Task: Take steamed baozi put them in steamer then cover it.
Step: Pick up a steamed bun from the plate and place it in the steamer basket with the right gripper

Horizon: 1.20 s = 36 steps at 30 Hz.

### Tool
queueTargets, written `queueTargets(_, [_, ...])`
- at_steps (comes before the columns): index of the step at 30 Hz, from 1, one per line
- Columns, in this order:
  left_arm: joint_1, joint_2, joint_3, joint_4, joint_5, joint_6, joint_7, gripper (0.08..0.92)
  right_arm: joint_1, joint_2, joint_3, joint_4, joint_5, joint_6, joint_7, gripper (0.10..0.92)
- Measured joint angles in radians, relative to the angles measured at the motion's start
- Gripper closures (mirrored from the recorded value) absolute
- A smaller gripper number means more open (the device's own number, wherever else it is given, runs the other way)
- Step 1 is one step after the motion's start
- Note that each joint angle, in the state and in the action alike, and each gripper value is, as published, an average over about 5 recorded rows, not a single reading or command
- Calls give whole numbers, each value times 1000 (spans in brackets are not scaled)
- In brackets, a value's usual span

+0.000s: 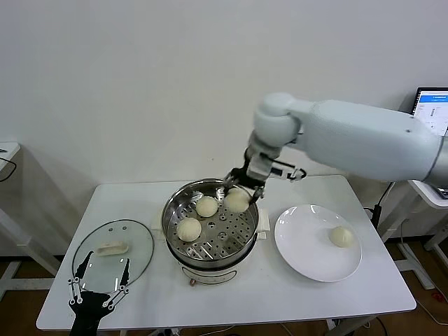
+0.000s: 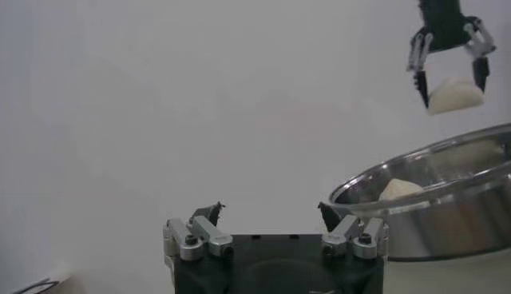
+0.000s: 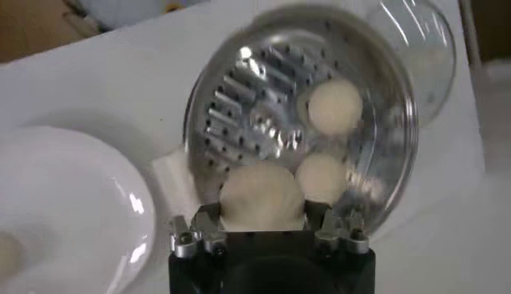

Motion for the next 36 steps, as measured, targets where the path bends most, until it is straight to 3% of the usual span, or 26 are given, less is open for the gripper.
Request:
queueTargets(18, [-3,2,1,0,-2,-6,-2,177,-101,120,-42,16,-207,176,29,313])
queueTargets(36, [-10,0,-3,14,-5,-14,-4,177,-159,169,-43,1,-285,255,30,303])
